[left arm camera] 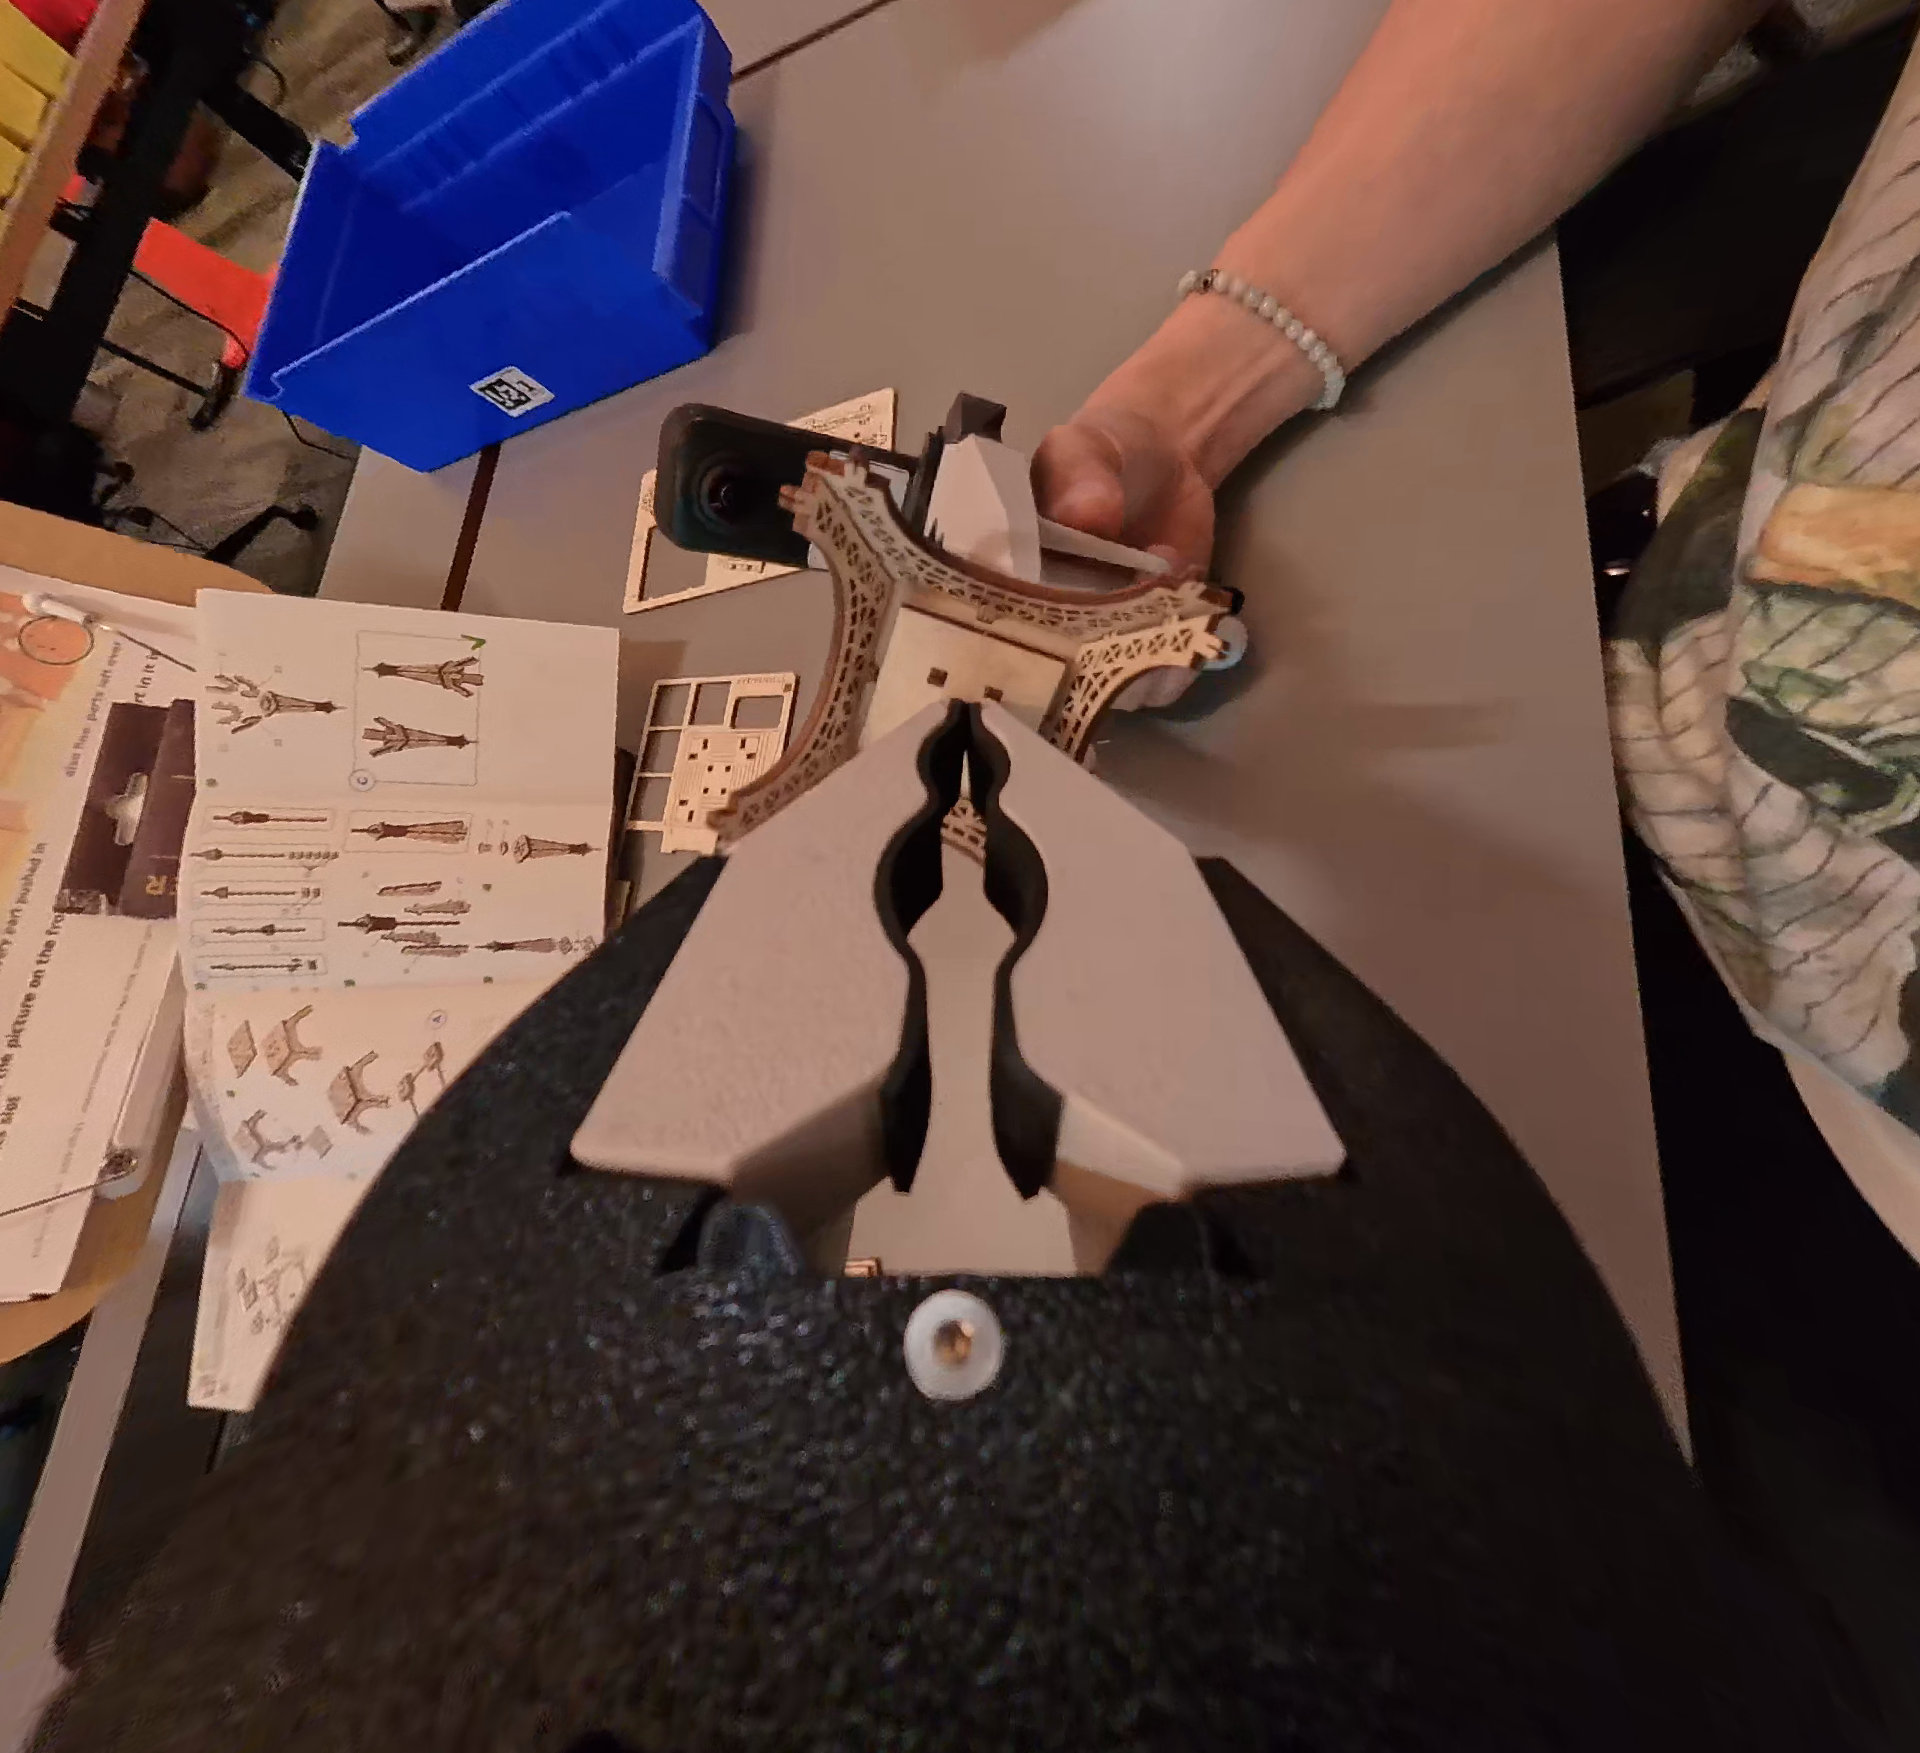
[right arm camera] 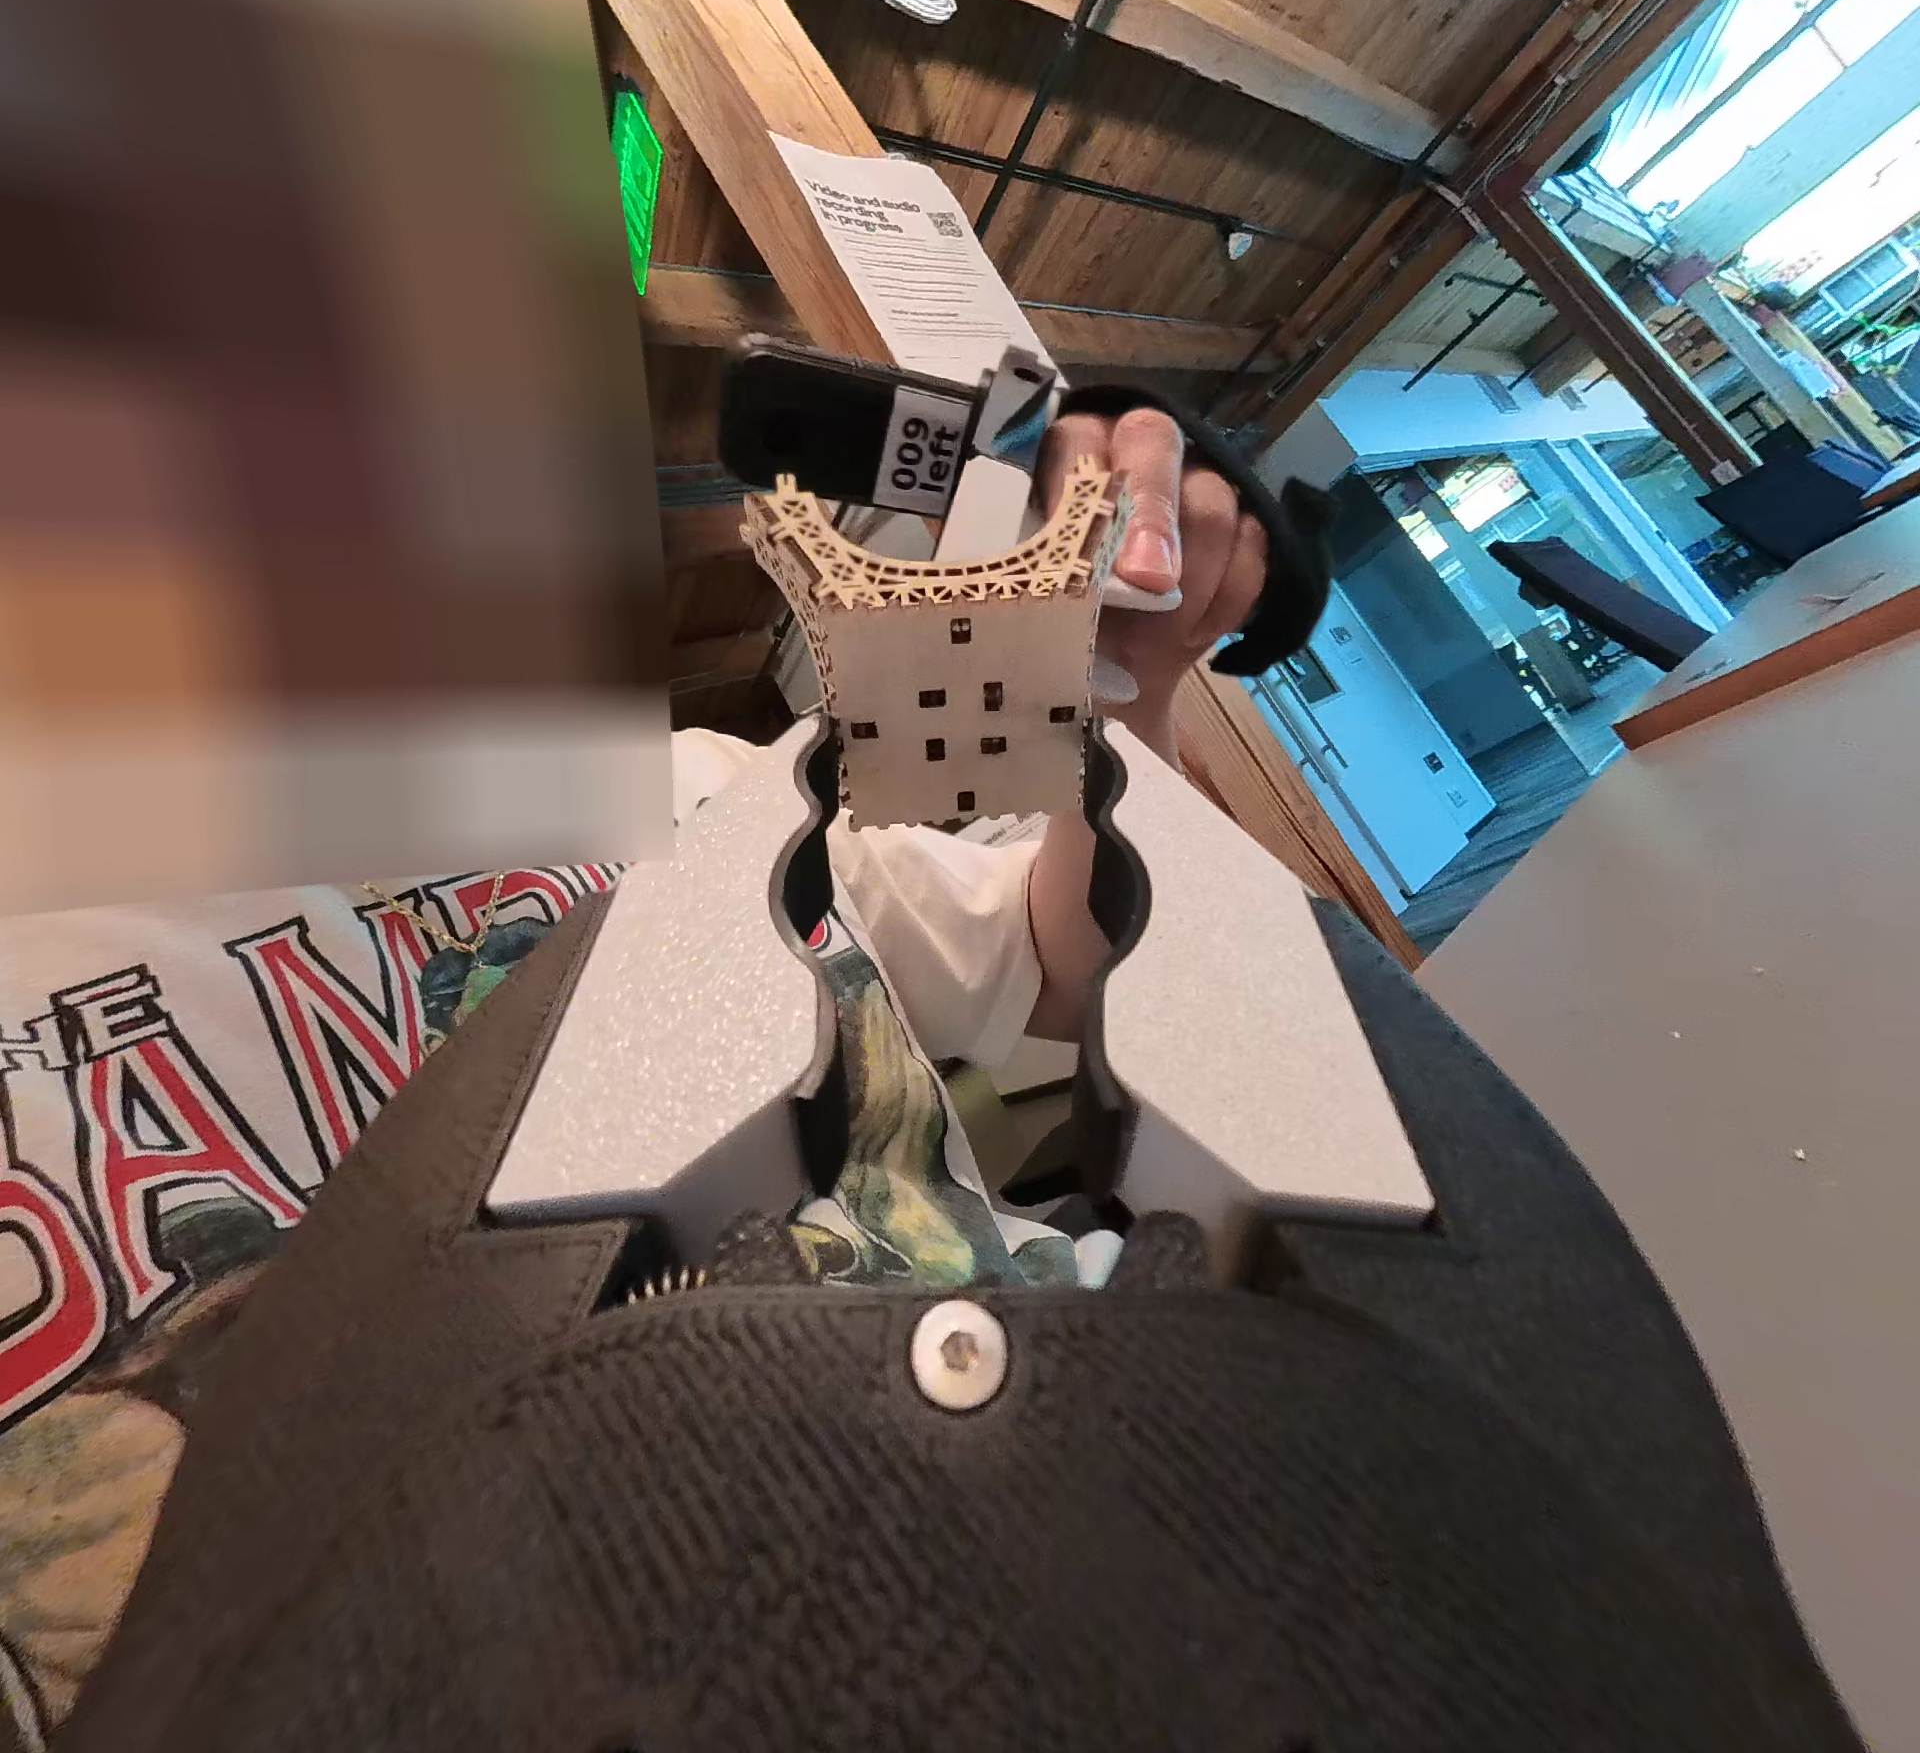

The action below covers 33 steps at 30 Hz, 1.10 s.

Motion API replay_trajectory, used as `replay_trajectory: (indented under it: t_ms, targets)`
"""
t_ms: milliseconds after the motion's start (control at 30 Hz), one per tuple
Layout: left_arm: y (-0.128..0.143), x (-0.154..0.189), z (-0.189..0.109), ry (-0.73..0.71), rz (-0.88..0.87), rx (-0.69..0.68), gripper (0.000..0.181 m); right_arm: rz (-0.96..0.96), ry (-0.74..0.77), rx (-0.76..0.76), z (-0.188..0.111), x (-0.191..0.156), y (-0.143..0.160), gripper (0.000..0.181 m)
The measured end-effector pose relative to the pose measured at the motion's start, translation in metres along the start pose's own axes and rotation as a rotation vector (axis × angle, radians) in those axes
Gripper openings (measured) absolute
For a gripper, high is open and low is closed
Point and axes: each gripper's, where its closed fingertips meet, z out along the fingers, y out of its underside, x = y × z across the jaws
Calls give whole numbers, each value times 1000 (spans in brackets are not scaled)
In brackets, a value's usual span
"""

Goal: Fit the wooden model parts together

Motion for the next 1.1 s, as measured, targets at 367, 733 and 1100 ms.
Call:
replay_trajectory:
  t_ms: [367,733,1100]
  targets:
    - [1,-1,-1,-60,-18,34,0,-17,24,7,0,2,0,46]
    - [3,-6,-9,-92,17,50,0,16,27,31,-6,5,-9,46]
    - [-4,-6,0,-80,31,77,1,20,1,19,-5,2,-7,46]
